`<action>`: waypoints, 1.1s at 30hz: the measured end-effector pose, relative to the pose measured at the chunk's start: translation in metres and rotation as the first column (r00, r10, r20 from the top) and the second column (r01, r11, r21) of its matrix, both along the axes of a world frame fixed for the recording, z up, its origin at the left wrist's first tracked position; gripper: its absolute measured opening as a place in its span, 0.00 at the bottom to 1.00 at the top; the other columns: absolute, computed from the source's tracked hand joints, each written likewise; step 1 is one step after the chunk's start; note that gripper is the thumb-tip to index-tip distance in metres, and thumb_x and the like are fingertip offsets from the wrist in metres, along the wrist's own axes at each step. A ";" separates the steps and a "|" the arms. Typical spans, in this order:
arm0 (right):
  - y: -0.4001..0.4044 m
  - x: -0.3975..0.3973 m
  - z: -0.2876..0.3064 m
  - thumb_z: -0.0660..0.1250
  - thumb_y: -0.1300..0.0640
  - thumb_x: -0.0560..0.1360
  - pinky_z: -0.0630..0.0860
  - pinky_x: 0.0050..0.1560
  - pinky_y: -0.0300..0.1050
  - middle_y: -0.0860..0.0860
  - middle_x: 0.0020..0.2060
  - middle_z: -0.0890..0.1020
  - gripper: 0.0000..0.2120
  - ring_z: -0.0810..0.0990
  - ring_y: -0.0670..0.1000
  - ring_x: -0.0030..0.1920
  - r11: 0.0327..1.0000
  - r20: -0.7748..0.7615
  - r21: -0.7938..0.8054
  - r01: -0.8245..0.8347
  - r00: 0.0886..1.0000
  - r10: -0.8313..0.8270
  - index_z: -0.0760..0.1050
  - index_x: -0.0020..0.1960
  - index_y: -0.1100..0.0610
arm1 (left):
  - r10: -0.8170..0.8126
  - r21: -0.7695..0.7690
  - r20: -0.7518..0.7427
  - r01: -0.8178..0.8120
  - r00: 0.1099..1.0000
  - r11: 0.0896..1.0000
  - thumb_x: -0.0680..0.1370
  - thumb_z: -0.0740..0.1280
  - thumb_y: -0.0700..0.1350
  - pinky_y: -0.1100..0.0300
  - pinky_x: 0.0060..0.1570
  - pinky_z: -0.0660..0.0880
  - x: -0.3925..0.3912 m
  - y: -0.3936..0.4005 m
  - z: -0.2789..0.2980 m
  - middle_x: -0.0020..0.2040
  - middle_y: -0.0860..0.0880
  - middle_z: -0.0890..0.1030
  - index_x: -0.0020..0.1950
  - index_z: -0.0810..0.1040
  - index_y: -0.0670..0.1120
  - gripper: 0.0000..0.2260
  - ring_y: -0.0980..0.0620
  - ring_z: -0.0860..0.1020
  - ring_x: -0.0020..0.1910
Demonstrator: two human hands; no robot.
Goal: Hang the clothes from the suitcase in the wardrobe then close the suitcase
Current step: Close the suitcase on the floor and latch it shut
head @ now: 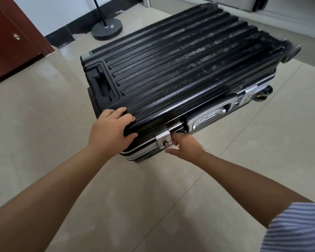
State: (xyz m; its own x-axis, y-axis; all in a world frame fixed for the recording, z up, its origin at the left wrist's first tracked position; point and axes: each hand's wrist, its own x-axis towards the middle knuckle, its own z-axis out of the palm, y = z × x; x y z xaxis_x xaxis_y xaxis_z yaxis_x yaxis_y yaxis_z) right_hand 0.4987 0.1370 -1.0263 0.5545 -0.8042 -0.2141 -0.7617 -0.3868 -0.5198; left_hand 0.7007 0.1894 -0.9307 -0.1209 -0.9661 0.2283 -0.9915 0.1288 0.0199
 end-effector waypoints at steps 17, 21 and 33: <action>0.001 0.011 -0.007 0.56 0.45 0.78 0.66 0.42 0.43 0.58 0.51 0.79 0.21 0.78 0.57 0.51 0.996 -0.072 -0.080 0.050 0.996 -0.056 0.68 0.59 0.61 | -0.020 -0.037 0.001 0.020 1.000 0.999 0.55 0.82 0.41 0.45 0.38 0.78 -0.001 0.002 -0.003 0.49 0.36 0.82 0.44 0.83 0.39 0.20 0.34 0.80 0.42; 0.002 0.013 -0.008 0.57 0.44 0.78 0.66 0.42 0.42 0.57 0.49 0.80 0.21 0.78 0.56 0.50 0.994 -0.033 -0.052 0.097 0.995 -0.099 0.69 0.58 0.61 | 0.007 -0.013 -0.021 -0.008 1.000 1.000 0.57 0.81 0.40 0.45 0.39 0.78 0.000 0.003 -0.005 0.50 0.36 0.82 0.45 0.82 0.39 0.19 0.34 0.79 0.44; -0.006 -0.061 -0.011 0.61 0.58 0.77 0.69 0.40 0.41 0.56 0.37 0.78 0.11 0.74 0.53 0.40 0.853 0.162 0.170 0.494 0.840 -0.518 0.77 0.45 0.66 | 0.211 -0.026 -0.064 -0.213 0.975 0.977 0.62 0.79 0.47 0.41 0.50 0.73 -0.024 0.003 -0.015 0.53 0.33 0.78 0.45 0.77 0.36 0.21 0.32 0.77 0.50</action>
